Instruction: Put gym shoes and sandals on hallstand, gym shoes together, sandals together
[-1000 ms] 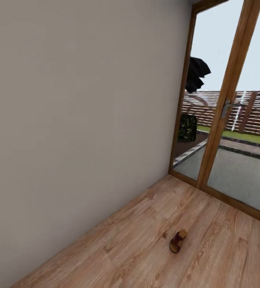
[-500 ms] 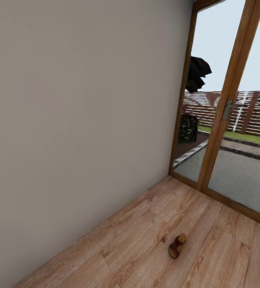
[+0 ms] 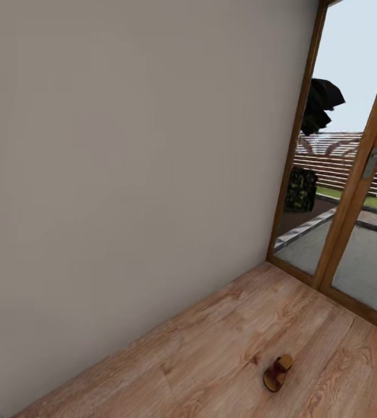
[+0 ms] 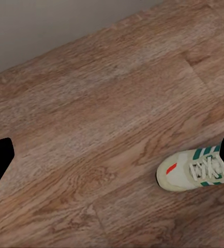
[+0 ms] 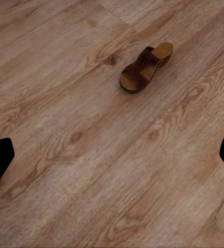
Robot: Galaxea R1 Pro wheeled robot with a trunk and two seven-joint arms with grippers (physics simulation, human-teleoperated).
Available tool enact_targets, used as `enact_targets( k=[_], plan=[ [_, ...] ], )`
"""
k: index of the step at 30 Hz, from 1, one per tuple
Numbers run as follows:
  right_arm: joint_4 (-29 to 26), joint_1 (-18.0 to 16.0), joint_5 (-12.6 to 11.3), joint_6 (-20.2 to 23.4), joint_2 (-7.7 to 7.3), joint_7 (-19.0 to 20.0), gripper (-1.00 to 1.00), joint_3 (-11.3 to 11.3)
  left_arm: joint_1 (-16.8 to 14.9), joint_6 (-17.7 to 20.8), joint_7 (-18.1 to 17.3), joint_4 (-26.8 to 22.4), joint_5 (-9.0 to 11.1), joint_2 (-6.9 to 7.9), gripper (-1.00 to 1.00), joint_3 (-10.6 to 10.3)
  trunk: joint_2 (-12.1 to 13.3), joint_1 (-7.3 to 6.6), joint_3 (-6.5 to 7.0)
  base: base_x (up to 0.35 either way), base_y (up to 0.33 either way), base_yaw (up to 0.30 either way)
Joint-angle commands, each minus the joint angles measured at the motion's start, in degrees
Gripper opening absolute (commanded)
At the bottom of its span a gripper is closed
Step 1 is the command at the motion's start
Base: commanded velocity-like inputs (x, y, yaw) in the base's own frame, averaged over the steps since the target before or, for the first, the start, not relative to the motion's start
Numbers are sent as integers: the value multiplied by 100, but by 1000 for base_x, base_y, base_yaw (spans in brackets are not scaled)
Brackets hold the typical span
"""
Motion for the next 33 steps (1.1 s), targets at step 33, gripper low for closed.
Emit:
enact_targets(
  k=[33],
  plan=[
    [6, -2, -61, -21, -2, -2, 100, -2, -5, -20, 2, 7, -4, -1, 100, 11, -3, 2, -6, 144, -237, 11]
  ],
)
